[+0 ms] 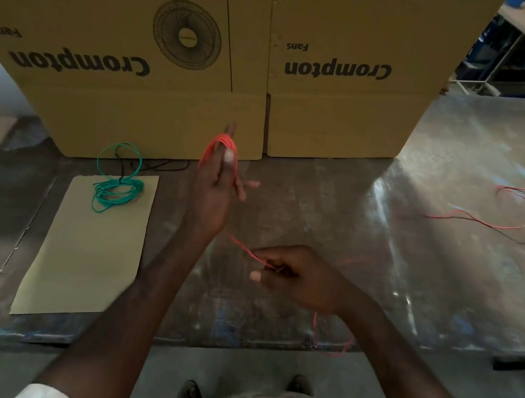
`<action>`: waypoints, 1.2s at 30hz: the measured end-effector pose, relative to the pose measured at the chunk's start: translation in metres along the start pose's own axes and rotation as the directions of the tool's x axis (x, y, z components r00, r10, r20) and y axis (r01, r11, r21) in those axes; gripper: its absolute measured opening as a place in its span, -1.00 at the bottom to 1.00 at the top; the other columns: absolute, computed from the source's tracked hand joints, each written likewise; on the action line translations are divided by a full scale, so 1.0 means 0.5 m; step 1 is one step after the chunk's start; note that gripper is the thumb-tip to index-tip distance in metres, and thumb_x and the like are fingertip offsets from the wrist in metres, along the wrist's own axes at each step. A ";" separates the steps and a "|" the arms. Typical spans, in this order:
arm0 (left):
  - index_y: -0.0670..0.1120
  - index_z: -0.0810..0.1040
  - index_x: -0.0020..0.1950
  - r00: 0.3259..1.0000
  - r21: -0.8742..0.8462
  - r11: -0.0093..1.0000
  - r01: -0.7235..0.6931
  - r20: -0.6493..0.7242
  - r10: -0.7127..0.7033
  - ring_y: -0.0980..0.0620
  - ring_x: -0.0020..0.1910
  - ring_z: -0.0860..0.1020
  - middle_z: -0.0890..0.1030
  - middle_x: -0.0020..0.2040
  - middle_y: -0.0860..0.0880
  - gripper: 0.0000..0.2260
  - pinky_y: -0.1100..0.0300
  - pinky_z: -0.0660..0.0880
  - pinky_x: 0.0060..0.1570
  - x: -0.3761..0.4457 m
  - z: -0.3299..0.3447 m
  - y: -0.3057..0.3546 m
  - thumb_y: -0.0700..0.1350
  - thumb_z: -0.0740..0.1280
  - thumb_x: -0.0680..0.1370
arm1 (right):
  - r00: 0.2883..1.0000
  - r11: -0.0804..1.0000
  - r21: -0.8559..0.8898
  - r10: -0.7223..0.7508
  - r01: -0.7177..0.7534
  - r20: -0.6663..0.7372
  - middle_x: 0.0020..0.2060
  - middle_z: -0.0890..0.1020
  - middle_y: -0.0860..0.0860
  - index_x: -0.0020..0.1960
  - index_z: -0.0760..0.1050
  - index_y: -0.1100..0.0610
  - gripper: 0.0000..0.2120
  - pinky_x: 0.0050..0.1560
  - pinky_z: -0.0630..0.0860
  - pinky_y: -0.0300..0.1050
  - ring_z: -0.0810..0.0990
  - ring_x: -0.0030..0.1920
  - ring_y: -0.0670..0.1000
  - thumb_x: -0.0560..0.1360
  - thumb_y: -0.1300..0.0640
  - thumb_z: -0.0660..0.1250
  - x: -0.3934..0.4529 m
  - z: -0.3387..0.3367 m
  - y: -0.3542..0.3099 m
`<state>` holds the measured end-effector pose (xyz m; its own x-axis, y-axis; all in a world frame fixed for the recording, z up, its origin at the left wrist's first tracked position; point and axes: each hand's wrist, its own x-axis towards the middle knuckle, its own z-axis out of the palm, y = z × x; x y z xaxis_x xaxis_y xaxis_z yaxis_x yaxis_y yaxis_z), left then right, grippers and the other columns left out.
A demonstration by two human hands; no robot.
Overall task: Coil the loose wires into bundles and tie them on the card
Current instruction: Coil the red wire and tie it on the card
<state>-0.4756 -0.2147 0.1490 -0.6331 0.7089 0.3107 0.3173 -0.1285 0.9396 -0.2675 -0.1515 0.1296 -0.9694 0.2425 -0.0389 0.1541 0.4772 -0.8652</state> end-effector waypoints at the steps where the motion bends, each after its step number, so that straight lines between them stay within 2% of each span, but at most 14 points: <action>1: 0.11 0.26 0.69 0.999 0.091 0.996 -0.001 0.039 -0.003 -0.02 -0.19 0.73 0.57 -0.06 -0.45 -0.58 0.18 0.66 -0.01 -0.004 -0.002 -0.022 0.04 0.06 0.81 | 0.999 1.000 -0.027 0.006 -0.007 -0.032 -0.18 0.73 -0.03 0.24 0.68 0.06 -0.79 -0.10 0.57 -0.13 0.65 -0.22 -0.11 0.63 0.07 0.44 -0.003 -0.015 -0.003; 3: 0.09 0.39 0.60 0.991 0.261 0.965 0.013 0.129 -0.048 0.03 -0.18 0.72 0.58 0.09 -0.35 -0.61 0.22 0.62 -0.10 -0.014 -0.006 -0.063 0.09 0.08 0.79 | 0.994 0.994 -0.102 0.016 -0.026 -0.105 -0.20 0.73 -0.06 0.11 0.72 0.07 -0.87 -0.16 0.54 -0.20 0.66 -0.23 -0.13 0.60 0.07 0.48 -0.010 -0.051 -0.005; 6: -0.05 0.53 0.42 0.943 0.414 0.910 0.032 0.288 -0.164 -0.13 -0.01 0.73 0.61 0.12 -0.16 -0.68 0.21 0.58 0.01 -0.055 -0.005 -0.097 0.06 0.14 0.78 | 0.979 0.967 -0.248 0.010 -0.062 -0.203 -0.25 0.68 -0.21 0.05 0.74 0.05 -0.92 -0.18 0.43 -0.42 0.63 -0.23 -0.26 0.58 0.10 0.49 -0.019 -0.111 0.001; 9: -0.16 0.55 0.41 0.827 0.170 0.947 0.274 0.460 -0.322 -0.07 -0.41 0.65 0.58 -0.17 -0.21 -0.71 0.32 0.51 -0.40 -0.112 0.013 -0.084 -0.08 0.17 0.79 | 0.950 0.927 -0.360 -0.014 -0.104 -0.312 -0.21 0.68 -0.19 0.04 0.73 -0.01 -0.93 -0.15 0.43 -0.36 0.63 -0.20 -0.20 0.58 0.08 0.49 -0.019 -0.159 0.018; 11: -0.21 0.54 0.43 0.750 0.064 0.912 0.406 0.546 -0.373 0.07 -0.59 0.46 0.45 -0.43 -0.20 -0.69 0.30 0.47 -0.49 -0.146 0.023 -0.052 -0.16 0.12 0.78 | 0.940 0.906 -0.406 -0.031 -0.117 -0.341 -0.17 0.68 -0.13 0.05 0.72 -0.02 -0.93 -0.14 0.44 -0.23 0.61 -0.19 -0.13 0.58 0.07 0.48 -0.014 -0.175 0.030; 12: -0.20 0.54 0.43 0.712 0.022 0.891 0.454 0.592 -0.377 0.10 -0.61 0.40 0.37 -0.49 -0.14 -0.67 0.24 0.54 -0.42 -0.162 0.024 -0.039 -0.15 0.10 0.78 | 0.939 0.892 -0.437 -0.046 -0.115 -0.340 -0.15 0.65 -0.11 0.06 0.71 -0.02 -0.92 -0.13 0.43 -0.19 0.59 -0.19 -0.11 0.58 0.07 0.48 -0.011 -0.177 0.037; 14: -0.11 0.52 0.52 0.616 -0.098 0.789 0.607 0.685 -0.388 0.06 -0.58 0.42 0.24 -0.51 -0.10 -0.63 -0.09 0.69 0.03 -0.189 0.026 -0.008 -0.08 0.08 0.79 | 0.947 0.870 -0.485 -0.080 -0.087 -0.313 -0.10 0.60 -0.07 0.12 0.70 -0.01 -0.88 -0.08 0.49 -0.13 0.60 -0.14 -0.06 0.60 0.04 0.45 -0.003 -0.171 0.050; 15: -0.08 0.49 0.56 0.577 -0.158 0.727 0.668 0.727 -0.372 0.03 -0.55 0.45 0.20 -0.50 -0.11 -0.61 -0.28 0.60 0.26 -0.199 0.024 0.000 -0.06 0.06 0.79 | 0.950 0.870 -0.489 -0.090 -0.071 -0.298 -0.06 0.59 -0.06 0.16 0.70 0.00 -0.85 -0.05 0.51 -0.12 0.62 -0.10 -0.05 0.61 0.03 0.43 -0.001 -0.167 0.054; 17: -0.08 0.40 0.62 0.557 -0.288 0.614 0.735 0.772 -0.306 0.03 -0.51 0.43 0.17 -0.50 -0.10 -0.59 -0.49 0.37 0.42 -0.214 0.021 0.011 -0.05 0.04 0.81 | 0.948 0.875 -0.480 -0.101 -0.059 -0.301 -0.01 0.56 -0.05 0.22 0.70 0.01 -0.79 0.00 0.52 -0.14 0.62 -0.06 -0.06 0.64 0.01 0.39 0.001 -0.158 0.064; 22: -0.04 0.17 0.72 0.669 -0.638 0.258 0.725 0.742 -0.047 0.09 -0.47 0.27 0.12 -0.48 0.01 -0.51 -0.53 0.23 0.47 -0.212 0.008 0.046 0.01 0.01 0.77 | 0.922 0.859 -0.504 -0.120 -0.090 -0.369 0.03 0.60 -0.01 0.38 0.59 0.01 -0.70 -0.01 0.62 0.02 0.68 -0.03 0.06 0.70 0.00 0.27 0.008 -0.126 0.082; 27: -0.05 0.11 0.73 0.835 -0.838 0.043 0.544 0.546 0.074 0.07 -0.30 0.64 0.48 -0.43 -0.04 -0.48 -0.50 0.21 0.51 -0.138 -0.024 0.085 0.01 -0.02 0.76 | 0.910 0.914 -0.382 -0.034 -0.139 -0.412 0.13 0.66 0.07 0.51 0.39 -0.06 -0.47 0.05 0.63 0.09 0.69 0.03 0.09 0.62 0.31 0.30 -0.001 -0.071 0.106; 30: -0.03 0.13 0.73 0.888 -0.887 0.066 0.457 0.460 0.029 0.02 -0.15 0.72 0.62 -0.36 -0.07 -0.51 -0.48 0.23 0.51 -0.079 -0.047 0.084 0.03 -0.04 0.80 | 0.917 0.927 -0.349 -0.012 -0.139 -0.398 0.05 0.63 -0.06 0.54 0.34 -0.13 -0.47 0.00 0.54 -0.14 0.60 -0.06 -0.10 0.65 0.27 0.26 -0.009 -0.026 0.102; 33: -0.04 0.10 0.74 0.937 -0.925 0.158 0.345 0.348 -0.011 -0.10 0.08 0.74 0.66 -0.35 -0.11 -0.53 -0.52 0.28 0.45 -0.026 -0.052 0.080 0.02 -0.05 0.82 | 0.956 0.953 -0.286 0.015 -0.103 -0.294 0.07 0.64 -0.06 0.55 0.34 -0.12 -0.53 0.02 0.53 -0.13 0.64 0.00 -0.05 0.70 0.20 0.20 -0.011 0.022 0.087; 36: -0.01 0.14 0.72 0.964 -0.874 0.407 0.264 0.224 -0.145 -0.23 0.23 0.69 0.65 -0.33 -0.09 -0.54 -0.51 0.43 0.33 0.018 -0.037 0.063 0.02 0.00 0.81 | 0.981 0.964 -0.259 0.014 -0.065 -0.192 0.00 0.61 -0.10 0.54 0.38 -0.02 -0.64 -0.02 0.44 -0.20 0.56 -0.07 -0.17 0.76 0.03 0.14 -0.011 0.054 0.045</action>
<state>-0.4842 -0.2251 0.1838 -0.4984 0.8570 0.1308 -0.6554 -0.4713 0.5902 -0.2639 -0.1649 0.0970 -0.9125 0.4066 0.0453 0.2605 0.6629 -0.7019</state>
